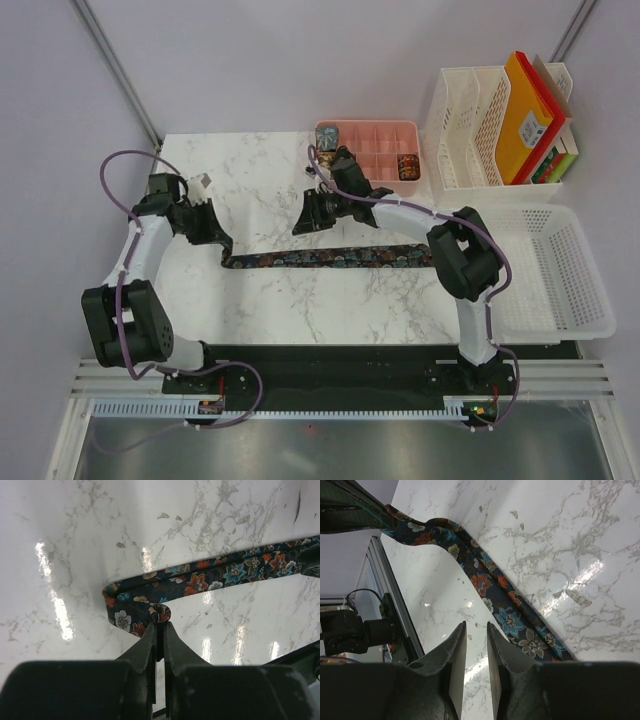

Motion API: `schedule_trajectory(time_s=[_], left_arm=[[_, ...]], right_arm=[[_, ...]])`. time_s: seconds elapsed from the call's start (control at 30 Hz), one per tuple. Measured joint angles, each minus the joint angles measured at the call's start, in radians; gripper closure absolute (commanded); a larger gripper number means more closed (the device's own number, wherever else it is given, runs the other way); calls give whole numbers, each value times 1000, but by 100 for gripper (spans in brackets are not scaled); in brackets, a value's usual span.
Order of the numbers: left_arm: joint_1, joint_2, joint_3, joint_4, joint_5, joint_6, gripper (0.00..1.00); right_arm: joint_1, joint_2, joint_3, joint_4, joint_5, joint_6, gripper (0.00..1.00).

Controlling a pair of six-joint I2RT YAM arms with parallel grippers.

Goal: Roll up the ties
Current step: Roll the tie at the center of the board.

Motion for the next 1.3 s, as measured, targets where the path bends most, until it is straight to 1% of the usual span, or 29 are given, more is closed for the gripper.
schedule_trajectory(time_s=[0.17, 0.33, 0.43, 0.53, 0.57, 0.63, 0.67, 0.73, 0.77, 0.93, 1.0, 1.03, 1.07, 1.17, 1.3], left_arm=[[-164, -13, -39, 51, -49, -134, 91], [-300, 11, -79, 137, -91, -242, 91], [-346, 73, -82, 196, -107, -299, 91], [-366, 127, -92, 240, -115, -339, 89], [-371, 141, -98, 251, -117, -350, 85], [-377, 158, -109, 266, -121, -365, 82], [-380, 166, -115, 277, -124, -372, 77], [-383, 181, -116, 290, -124, -382, 72], [-383, 186, -116, 298, -123, -387, 68], [-382, 192, -117, 327, -123, -408, 62], [-382, 192, -118, 331, -122, -417, 54], [-382, 192, -119, 333, -121, -422, 53], [-381, 192, -119, 336, -117, -428, 52], [-380, 191, -127, 352, -105, -443, 58], [-376, 179, -150, 365, -105, -464, 60]], right_arm=[[-25, -32, -70, 4, -34, 34, 66], [-39, -37, -121, 17, -51, 76, 64], [-42, -37, -142, 42, -61, 119, 63], [-42, -37, -143, 63, -66, 147, 62], [-41, -37, -143, 73, -68, 156, 61], [-41, -37, -143, 90, -68, 174, 61], [-40, -36, -143, 98, -68, 184, 61], [-37, -34, -143, 111, -69, 200, 60], [-37, -33, -143, 118, -69, 207, 60], [-26, -27, -143, 134, -69, 229, 59], [-19, -20, -145, 142, -69, 235, 59], [-17, -15, -146, 145, -69, 238, 59], [-14, -11, -151, 146, -68, 243, 59], [-8, -1, -167, 152, -69, 256, 59], [-7, 4, -201, 164, -71, 286, 59]])
